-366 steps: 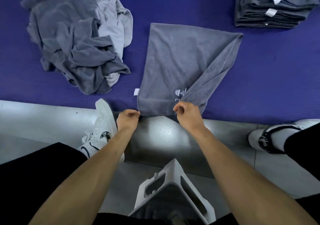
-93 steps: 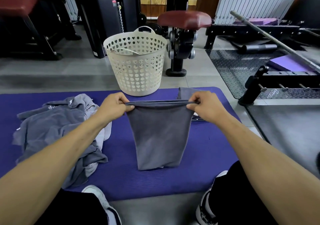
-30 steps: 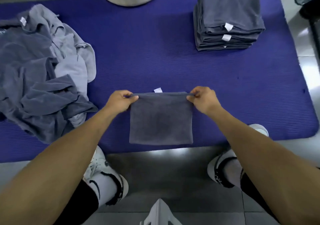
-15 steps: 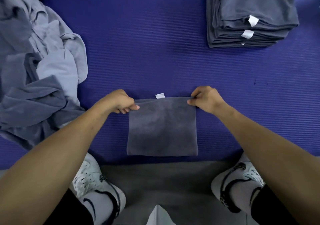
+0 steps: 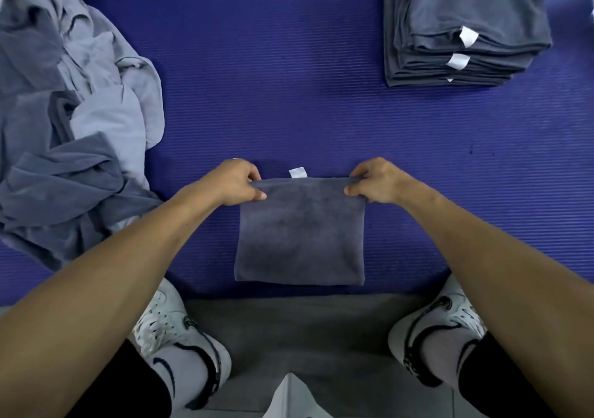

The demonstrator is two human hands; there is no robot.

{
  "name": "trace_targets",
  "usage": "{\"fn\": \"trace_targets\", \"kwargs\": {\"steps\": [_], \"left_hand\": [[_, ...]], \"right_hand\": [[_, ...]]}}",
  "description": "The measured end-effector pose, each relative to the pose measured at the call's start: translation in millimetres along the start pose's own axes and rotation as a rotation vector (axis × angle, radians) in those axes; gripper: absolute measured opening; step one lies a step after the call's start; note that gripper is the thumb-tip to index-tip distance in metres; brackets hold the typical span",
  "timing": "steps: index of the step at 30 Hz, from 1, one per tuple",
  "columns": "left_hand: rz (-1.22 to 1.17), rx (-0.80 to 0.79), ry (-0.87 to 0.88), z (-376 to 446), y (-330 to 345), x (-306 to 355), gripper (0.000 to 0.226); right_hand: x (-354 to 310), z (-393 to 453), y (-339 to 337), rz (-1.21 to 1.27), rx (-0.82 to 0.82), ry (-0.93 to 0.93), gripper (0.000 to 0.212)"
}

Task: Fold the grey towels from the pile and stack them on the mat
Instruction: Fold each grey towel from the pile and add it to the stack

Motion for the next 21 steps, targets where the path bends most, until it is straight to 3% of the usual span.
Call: {"fn": "trace_targets", "kwargs": {"steps": [3,6,10,14,19,21], "left_hand": [[0.131,-0.063,0.041,-9,-1,15,0.026],[0.041,-0.109,0.09,-24,-10,25,0.019],[-0.208,-0.189,0.179,-61,-29,55,0.02],[-0.23,-0.176,0.296,-108,-54,104,0.018],[-0.235,-0.126,0.401,-161,-81,158,0.013],[-0.236,-0.113,0.418,-175,-85,179,0.016]], "right_hand": [[-11,-23,-7,-0.124,-0.152,-0.08,0.01],[-13,-46,-20,-0.141,-0.189,-0.086,0.014],[-18,-85,-55,-0.142,-0.059,-0.118,0.006],[-28,-140,-93,-0.166,0.063,-0.165,0.016],[-30,-219,-144,-0.16,0.17,-0.265,0.005],[-24,-240,-162,-0.152,0.219,-0.28,0.013]]}}
Point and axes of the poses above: each hand's wrist, its own z-axis towards the middle knuckle, its own y-axis out of the palm, x = y × z, the point moved 8 cm from there along z, towards the middle knuckle, and after that the axes turned 13 degrees about -z, right-handed, at the moved point
